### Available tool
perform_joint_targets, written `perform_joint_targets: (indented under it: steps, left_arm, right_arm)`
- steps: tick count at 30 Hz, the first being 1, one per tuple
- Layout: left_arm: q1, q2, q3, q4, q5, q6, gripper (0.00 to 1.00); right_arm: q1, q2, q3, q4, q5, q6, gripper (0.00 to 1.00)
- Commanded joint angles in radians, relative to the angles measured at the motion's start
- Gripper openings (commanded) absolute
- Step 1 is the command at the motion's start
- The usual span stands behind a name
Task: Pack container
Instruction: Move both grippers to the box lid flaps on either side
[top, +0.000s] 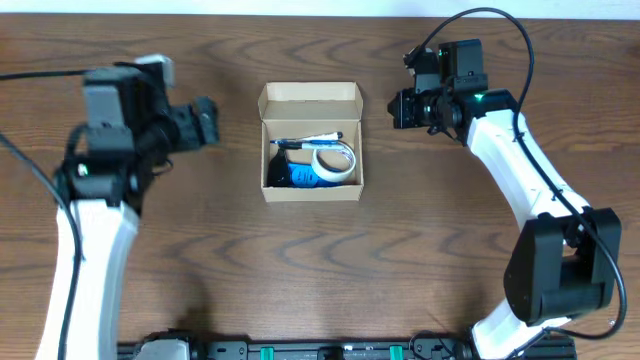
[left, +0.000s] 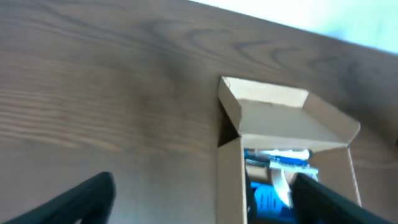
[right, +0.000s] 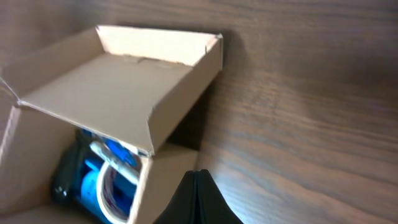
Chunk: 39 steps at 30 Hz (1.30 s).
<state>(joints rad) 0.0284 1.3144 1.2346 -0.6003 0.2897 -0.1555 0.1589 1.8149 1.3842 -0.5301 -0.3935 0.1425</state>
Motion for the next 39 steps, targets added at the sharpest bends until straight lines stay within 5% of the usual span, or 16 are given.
perform_joint_targets:
  steps: [1, 9, 21, 27, 39]
  left_arm:
    - [0.079, 0.123, 0.011, 0.049, 0.269, -0.060, 0.80]
    - [0.129, 0.418, 0.011, 0.237, 0.384, -0.254, 0.06]
    - [0.128, 0.642, 0.024, 0.497, 0.515, -0.510, 0.06]
    - [0.101, 0.819, 0.177, 0.476, 0.646, -0.568, 0.05]
    - [-0.010, 0.943, 0.353, 0.330, 0.646, -0.554, 0.05]
  right_arm:
    - [-0.012, 0.062, -0.006, 0.026, -0.063, 0.079, 0.01]
    - [-0.034, 0.210, -0.006, 0.129, -0.143, 0.252, 0.01]
    - [-0.034, 0.404, -0.006, 0.377, -0.298, 0.454, 0.02]
    - [-0.032, 0.456, -0.006, 0.512, -0.340, 0.579, 0.02]
    - [-0.014, 0.493, -0.006, 0.637, -0.378, 0.704, 0.02]
